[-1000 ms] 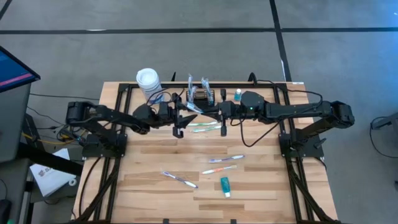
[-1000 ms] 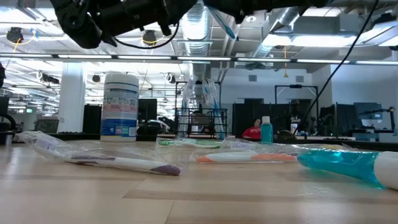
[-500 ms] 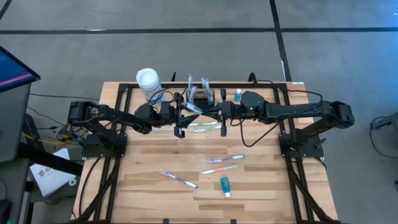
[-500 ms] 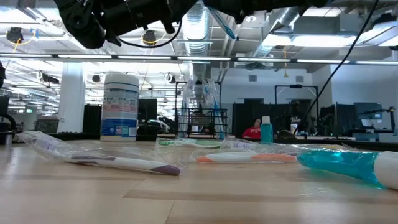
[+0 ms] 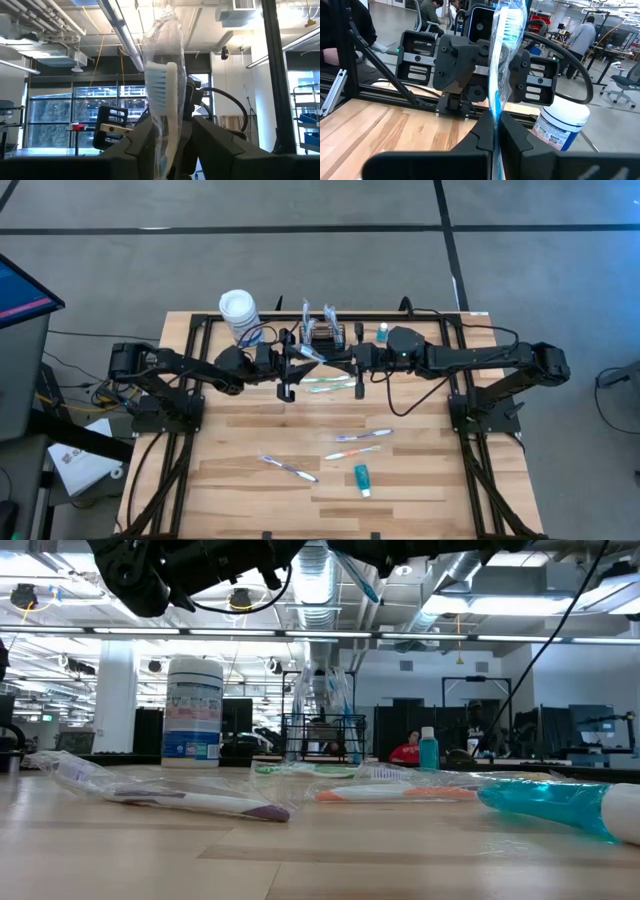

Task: Pick & Place toothbrushing station
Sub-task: Put the blue toothbrush into the black wire organizer

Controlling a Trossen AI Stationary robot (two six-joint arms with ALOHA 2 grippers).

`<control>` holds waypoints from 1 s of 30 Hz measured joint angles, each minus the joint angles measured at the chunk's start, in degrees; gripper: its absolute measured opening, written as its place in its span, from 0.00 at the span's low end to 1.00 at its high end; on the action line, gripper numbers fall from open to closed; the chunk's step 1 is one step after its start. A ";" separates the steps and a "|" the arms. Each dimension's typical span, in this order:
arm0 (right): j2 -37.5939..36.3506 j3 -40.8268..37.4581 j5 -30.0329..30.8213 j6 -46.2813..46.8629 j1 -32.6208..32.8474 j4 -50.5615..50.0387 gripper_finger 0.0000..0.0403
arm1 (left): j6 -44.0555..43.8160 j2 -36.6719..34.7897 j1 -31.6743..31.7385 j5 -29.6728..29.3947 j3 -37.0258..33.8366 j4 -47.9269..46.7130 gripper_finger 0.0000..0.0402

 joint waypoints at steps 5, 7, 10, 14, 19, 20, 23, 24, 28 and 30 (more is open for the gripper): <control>-0.01 0.00 0.00 0.00 0.00 -0.02 0.01 | 0.02 0.00 0.00 -0.04 -0.02 0.00 0.18; 0.00 0.00 0.00 -0.02 0.00 -0.04 0.01 | 0.01 0.00 0.00 -0.04 -0.02 0.00 0.13; 0.00 0.00 -0.02 -0.13 0.00 -0.08 0.02 | -0.02 0.00 0.00 -0.02 -0.04 -0.16 0.05; 0.00 0.00 -0.09 -0.11 0.00 -0.63 0.08 | -0.03 -0.02 0.03 1.41 -0.04 -0.56 0.03; -0.01 0.02 -0.07 -0.10 0.00 -1.20 0.16 | -0.35 -0.02 0.07 1.64 -0.04 -1.03 0.02; -0.01 0.02 -0.07 -0.10 0.00 -1.22 0.17 | -0.35 -0.02 0.07 1.64 -0.06 -1.15 0.02; 0.00 0.02 -0.07 -0.10 -0.11 -1.45 0.19 | -0.37 -0.02 0.07 1.70 -0.04 -1.71 0.02; 0.00 0.02 -0.05 -0.09 -0.21 -1.49 0.20 | -0.37 -0.04 0.07 1.98 -0.04 -1.79 0.02; -0.01 0.02 -0.09 -0.09 -0.58 -1.51 0.23 | -1.43 -0.25 0.79 3.43 -0.04 -2.18 0.02; 0.00 0.02 -0.01 -0.11 -0.63 -1.49 0.25 | -2.19 -0.68 1.58 4.66 -0.05 -3.23 0.02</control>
